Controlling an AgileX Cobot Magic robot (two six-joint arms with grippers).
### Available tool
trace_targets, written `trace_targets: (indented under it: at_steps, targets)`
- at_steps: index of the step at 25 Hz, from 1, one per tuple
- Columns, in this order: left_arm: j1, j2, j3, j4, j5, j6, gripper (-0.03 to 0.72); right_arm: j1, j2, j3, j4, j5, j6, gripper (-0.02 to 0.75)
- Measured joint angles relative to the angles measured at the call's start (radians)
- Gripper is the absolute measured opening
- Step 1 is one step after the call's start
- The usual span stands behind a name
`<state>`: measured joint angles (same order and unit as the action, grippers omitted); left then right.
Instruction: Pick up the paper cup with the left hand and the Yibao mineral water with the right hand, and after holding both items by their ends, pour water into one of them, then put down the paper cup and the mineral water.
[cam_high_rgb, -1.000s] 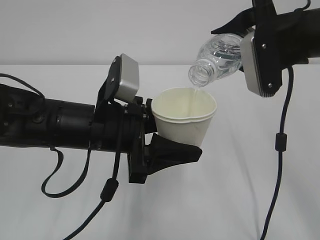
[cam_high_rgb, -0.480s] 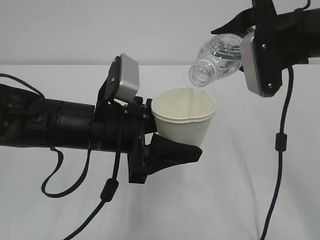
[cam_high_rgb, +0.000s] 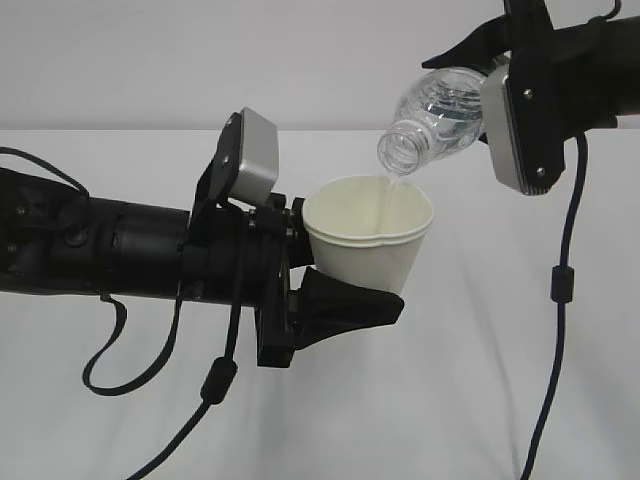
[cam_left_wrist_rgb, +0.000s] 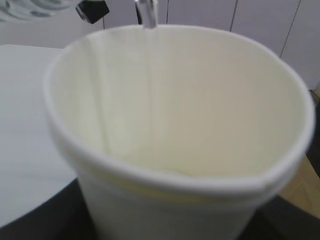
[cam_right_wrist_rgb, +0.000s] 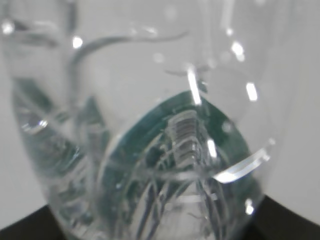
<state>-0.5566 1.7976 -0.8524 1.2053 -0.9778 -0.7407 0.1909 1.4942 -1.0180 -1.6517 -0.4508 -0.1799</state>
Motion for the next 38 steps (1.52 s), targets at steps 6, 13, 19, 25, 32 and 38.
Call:
trace_targets:
  at_steps: [6,13,19,25,32,38]
  targets:
    - [0.0,0.0,0.0,0.0,0.0,0.0,0.464,0.0,0.0,0.0,0.0,0.0,-0.002,0.414]
    - [0.0,0.0,0.0,0.0,0.0,0.0,0.464,0.0,0.0,0.0,0.0,0.0,-0.002,0.414]
    - [0.0,0.0,0.0,0.002,0.0,0.0,0.464,0.0,0.0,0.0,0.0,0.0,-0.004,0.414]
    - [0.0,0.0,0.0,0.002,0.0,0.0,0.464,0.0,0.0,0.0,0.0,0.0,-0.006,0.414]
    - [0.0,0.0,0.0,0.002,0.0,0.0,0.463,0.0,0.0,0.0,0.0,0.0,-0.006,0.414]
    - [0.0,0.0,0.0,0.002,0.0,0.0,0.463,0.0,0.0,0.0,0.0,0.0,-0.007,0.414]
